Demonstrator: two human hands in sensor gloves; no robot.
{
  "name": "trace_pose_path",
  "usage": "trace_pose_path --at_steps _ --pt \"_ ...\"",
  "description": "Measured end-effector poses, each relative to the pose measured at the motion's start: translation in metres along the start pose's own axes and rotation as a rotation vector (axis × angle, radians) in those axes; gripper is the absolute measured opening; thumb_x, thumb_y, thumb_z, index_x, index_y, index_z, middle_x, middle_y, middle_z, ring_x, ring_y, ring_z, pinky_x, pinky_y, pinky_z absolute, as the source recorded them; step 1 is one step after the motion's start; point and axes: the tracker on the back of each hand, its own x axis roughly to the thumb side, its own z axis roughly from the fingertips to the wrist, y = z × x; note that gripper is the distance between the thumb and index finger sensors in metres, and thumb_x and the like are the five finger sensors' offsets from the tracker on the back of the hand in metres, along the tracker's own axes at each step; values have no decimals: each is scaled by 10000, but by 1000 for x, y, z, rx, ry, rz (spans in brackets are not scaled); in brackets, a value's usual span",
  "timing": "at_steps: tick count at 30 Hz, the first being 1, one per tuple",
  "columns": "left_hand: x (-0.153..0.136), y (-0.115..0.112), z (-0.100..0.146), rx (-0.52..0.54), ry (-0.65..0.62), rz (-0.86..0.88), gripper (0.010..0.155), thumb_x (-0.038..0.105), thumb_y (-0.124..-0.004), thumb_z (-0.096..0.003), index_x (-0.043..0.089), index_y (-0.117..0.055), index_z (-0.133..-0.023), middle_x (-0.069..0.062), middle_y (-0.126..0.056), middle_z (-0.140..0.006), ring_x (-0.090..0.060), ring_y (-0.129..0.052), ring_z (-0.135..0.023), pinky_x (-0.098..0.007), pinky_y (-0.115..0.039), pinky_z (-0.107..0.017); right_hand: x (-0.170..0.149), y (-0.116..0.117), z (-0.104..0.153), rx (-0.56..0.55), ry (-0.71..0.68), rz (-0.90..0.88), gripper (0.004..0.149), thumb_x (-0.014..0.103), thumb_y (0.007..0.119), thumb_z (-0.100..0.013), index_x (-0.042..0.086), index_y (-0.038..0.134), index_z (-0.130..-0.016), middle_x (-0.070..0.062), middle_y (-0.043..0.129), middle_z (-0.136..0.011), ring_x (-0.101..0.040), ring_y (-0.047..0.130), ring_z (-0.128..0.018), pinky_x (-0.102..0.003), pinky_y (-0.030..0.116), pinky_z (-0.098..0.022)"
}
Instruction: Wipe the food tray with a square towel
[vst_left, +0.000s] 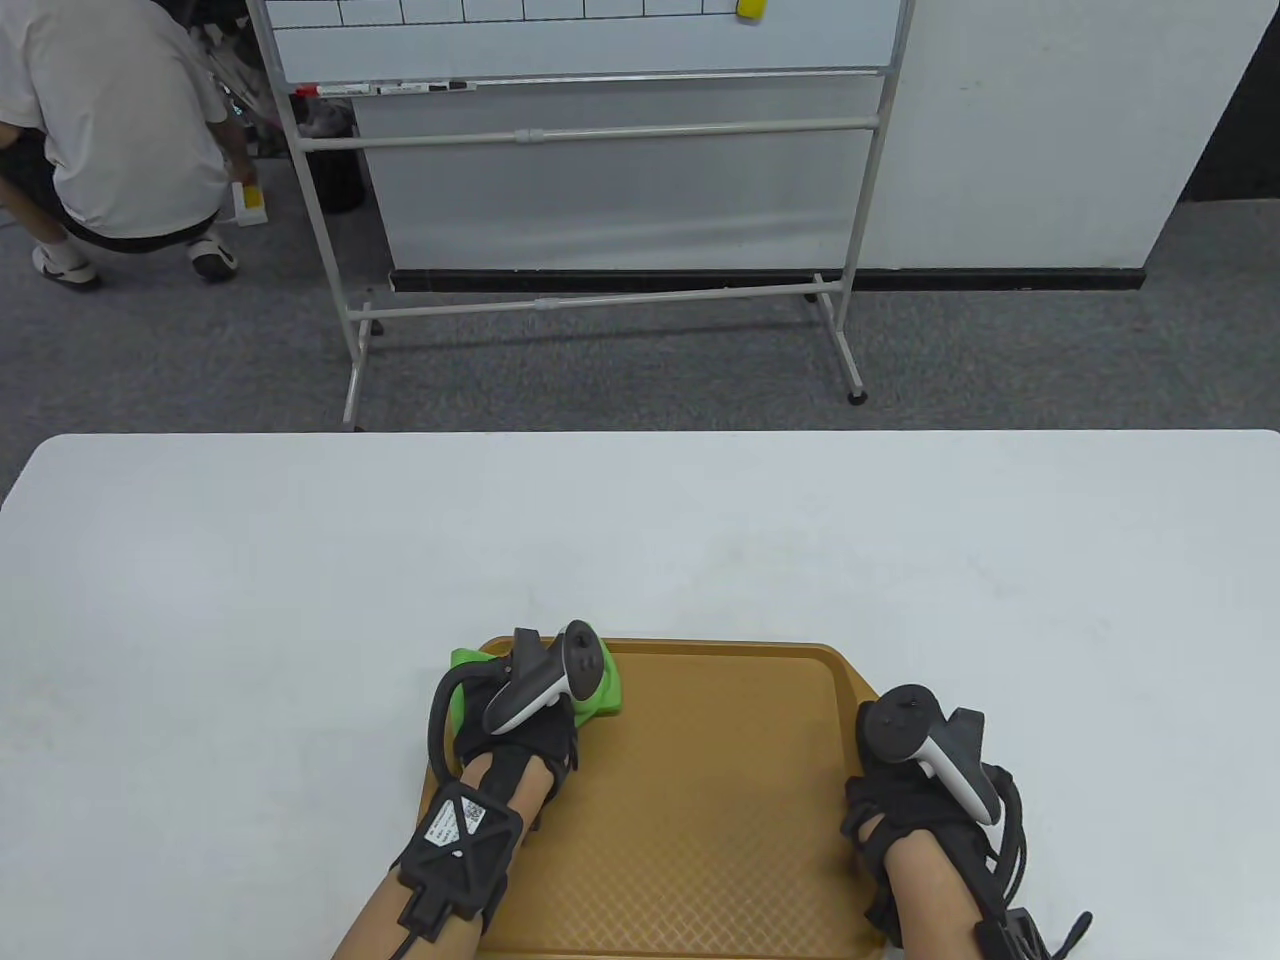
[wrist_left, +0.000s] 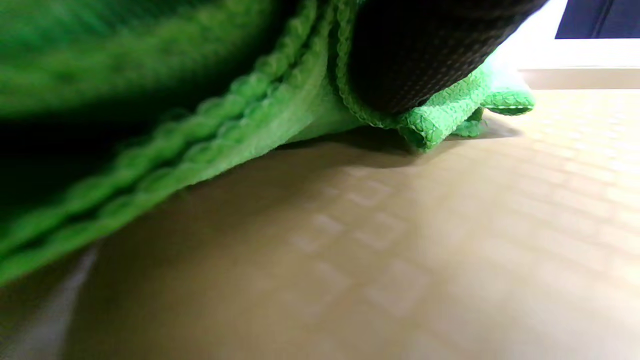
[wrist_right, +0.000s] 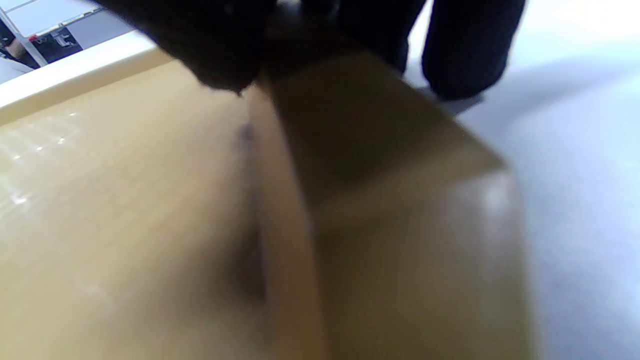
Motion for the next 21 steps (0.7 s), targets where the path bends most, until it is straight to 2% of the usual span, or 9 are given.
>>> trace_pose_path --at_steps 4,14,17,21 --pt "27 -3 -1 -5 -71 88 538 403 -803 -503 219 -641 -982 -112 -595 -1136 -442 -685 -1008 -602 -560 -713 0 0 0 0 0 0 763 355 748 -490 301 241 -1057 -108 395 -1167 -278 796 -785 -552 694 -608" --pt "113 -4 -3 -7 -224 107 564 437 -777 -512 237 -605 -1010 -95 -529 -1164 -441 -608 -1042 -607 -527 -727 -6 -3 -2 7 -18 -71 731 339 736 -486 315 283 -1058 -89 424 -1169 -283 808 -779 -543 700 -601" --pt "133 -7 -3 -32 -243 131 551 352 -755 -527 226 -557 -1026 -97 -453 -1184 -451 -523 -1071 -623 -477 -742 -10 -5 -3 9 -26 -111 713 332 739 -484 325 317 -1059 -65 449 -1168 -287 819 -771 -534 707 -593" --pt "152 -10 -4 -34 -266 177 568 368 -731 -536 237 -515 -1045 -86 -400 -1195 -445 -458 -1084 -614 -449 -750 -12 -5 -3 12 -33 -123 706 334 743 -484 327 332 -1059 -53 460 -1168 -285 825 -768 -532 710 -590"
